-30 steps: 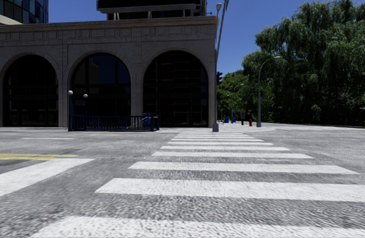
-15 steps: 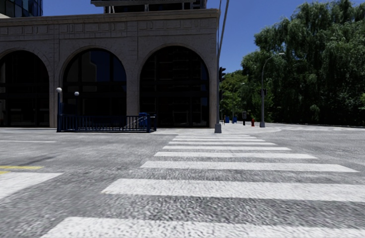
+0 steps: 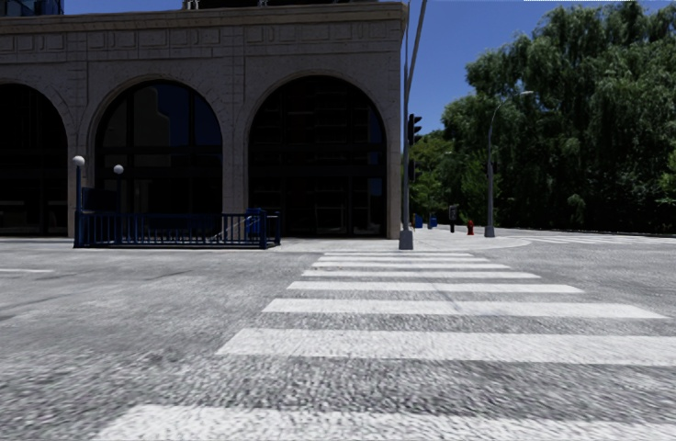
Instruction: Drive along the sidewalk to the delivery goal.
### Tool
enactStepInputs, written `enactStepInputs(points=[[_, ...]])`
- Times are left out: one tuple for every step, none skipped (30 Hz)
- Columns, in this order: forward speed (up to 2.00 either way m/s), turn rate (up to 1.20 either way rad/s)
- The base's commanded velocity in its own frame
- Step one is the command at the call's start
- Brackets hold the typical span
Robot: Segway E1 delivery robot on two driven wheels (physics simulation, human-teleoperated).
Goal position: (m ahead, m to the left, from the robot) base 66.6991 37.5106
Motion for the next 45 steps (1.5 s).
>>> enactStepInputs(points=[[2.0, -0.22], [2.0, -0.22], [2.0, -0.22], [2.0, -0.22], [2.0, -0.22], [2.0, -0.22], [2.0, -0.22], [2.0, -0.22], [2.0, -0.22], [2.0, -0.23], [2.0, -0.23], [2.0, -0.23], [2.0, -0.23], [2.0, -0.23], [2.0, -0.23], [2.0, -0.23], [2.0, -0.23], [2.0, -0.23], [2.0, -0.23], [2.0, -0.22], [2.0, -0.22], [2.0, -0.05], [2.0, 0.0], [2.0, 0.0], [2.0, 0.0], [2.0, 0.0], [2.0, 0.0], [2.0, 0.0], [2.0, 0.0], [2.0, 0.0], [2.0, 0.0], [2.0, 0.0], [2.0, 0.0], [2.0, 0.0], [2.0, 0.0], [2.0, 0.0], [2.0, 0.0], [2.0, 0.0], [2.0, 0.0], [2.0, 0.0], [2.0, 0.0], [2.0, 0.0], [2.0, 0.0], [2.0, 0.0], [2.0, 0.0]])
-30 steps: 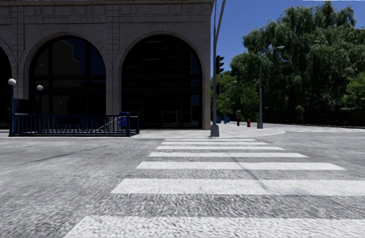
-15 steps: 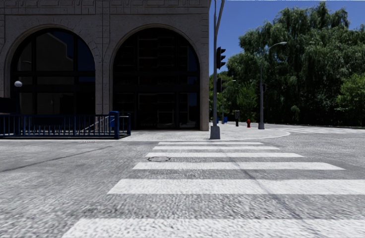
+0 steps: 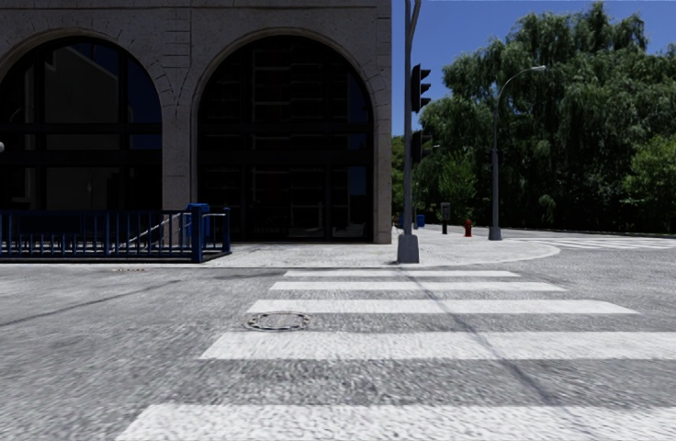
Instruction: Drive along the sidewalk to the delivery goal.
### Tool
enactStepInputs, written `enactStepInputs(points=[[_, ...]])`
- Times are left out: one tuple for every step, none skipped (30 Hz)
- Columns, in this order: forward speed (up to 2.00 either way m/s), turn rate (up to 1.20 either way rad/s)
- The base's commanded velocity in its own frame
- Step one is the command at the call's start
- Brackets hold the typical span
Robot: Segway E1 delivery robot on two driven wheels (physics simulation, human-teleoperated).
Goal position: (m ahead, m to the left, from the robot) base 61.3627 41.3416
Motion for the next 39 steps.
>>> enactStepInputs(points=[[2.0, 0.0], [2.0, 0.0], [2.0, 0.0], [2.0, 0.0], [2.0, 0.0], [2.0, 0.0], [2.0, 0.0], [2.0, 0.0], [2.0, 0.0], [2.0, 0.0], [2.0, 0.0], [2.0, 0.0], [2.0, 0.0], [2.0, 0.0], [2.0, 0.0], [2.0, -0.03], [2.0, -0.09], [2.0, -0.11], [2.0, -0.11], [2.0, -0.11], [2.0, -0.12], [2.0, -0.12], [2.0, -0.12], [2.0, -0.12], [2.0, -0.12], [2.0, -0.12], [2.0, -0.12], [2.0, -0.12], [2.0, -0.12], [2.0, -0.12], [2.0, -0.12], [2.0, -0.12], [2.0, -0.13], [2.0, -0.13], [2.0, -0.1], [2.0, -0.03], [2.0, -0.03], [2.0, 0.0], [2.0, 0.0]])
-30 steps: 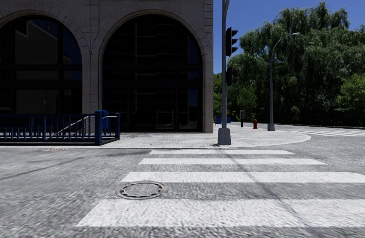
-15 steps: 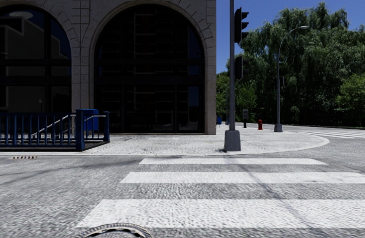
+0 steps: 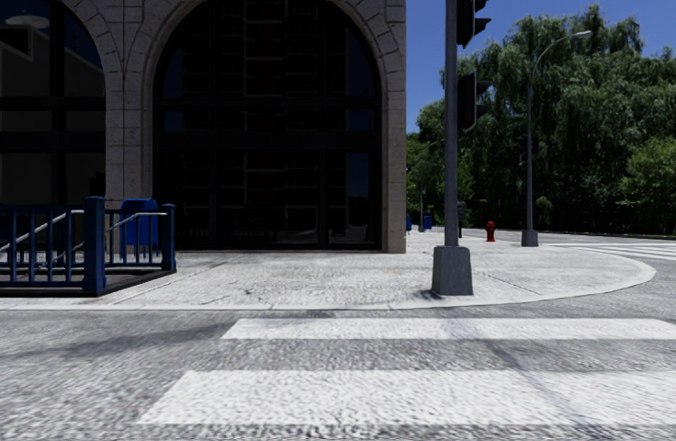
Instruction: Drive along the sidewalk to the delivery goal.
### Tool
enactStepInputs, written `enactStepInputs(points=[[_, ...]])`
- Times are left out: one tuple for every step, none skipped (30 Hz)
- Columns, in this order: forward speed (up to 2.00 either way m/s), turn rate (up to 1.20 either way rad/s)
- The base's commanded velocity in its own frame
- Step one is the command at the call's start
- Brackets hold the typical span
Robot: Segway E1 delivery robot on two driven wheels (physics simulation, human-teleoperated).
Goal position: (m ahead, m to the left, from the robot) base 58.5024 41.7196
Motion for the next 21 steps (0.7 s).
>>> enactStepInputs(points=[[2.0, 0.0], [2.0, 0.0], [2.0, 0.0], [2.0, 0.0], [2.0, 0.0], [2.0, 0.0], [2.0, 0.0], [2.0, -0.08], [2.0, -0.1], [2.0, -0.11], [2.0, -0.11], [2.0, -0.11], [2.0, -0.11], [2.0, -0.11], [2.0, -0.11], [2.0, -0.13], [2.0, -0.2], [2.0, -0.2], [2.0, -0.26], [2.0, -0.28], [2.0, -0.28]])
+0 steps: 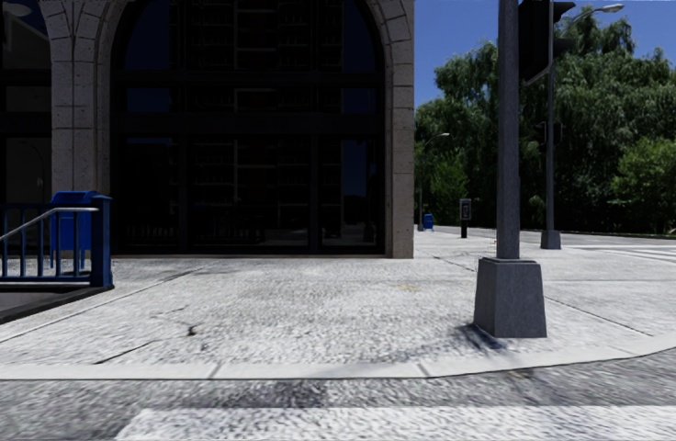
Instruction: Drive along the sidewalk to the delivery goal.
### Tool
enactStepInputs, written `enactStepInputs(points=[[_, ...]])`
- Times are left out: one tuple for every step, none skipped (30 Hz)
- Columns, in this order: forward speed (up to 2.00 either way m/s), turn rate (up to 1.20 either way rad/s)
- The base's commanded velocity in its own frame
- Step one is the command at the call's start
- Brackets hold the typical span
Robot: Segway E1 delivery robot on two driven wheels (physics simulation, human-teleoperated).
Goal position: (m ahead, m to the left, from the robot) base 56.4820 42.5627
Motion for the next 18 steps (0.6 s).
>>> enactStepInputs(points=[[2.0, -0.28], [2.0, -0.28], [2.0, -0.28], [2.0, -0.27], [2.0, -0.19], [2.0, -0.13], [2.0, -0.12], [2.0, -0.12], [2.0, -0.08], [2.0, -0.02], [2.0, -0.02], [2.0, 0.0], [2.0, 0.0], [2.0, 0.0], [2.0, 0.0], [2.0, 0.0], [2.0, 0.0], [2.0, 0.0]])
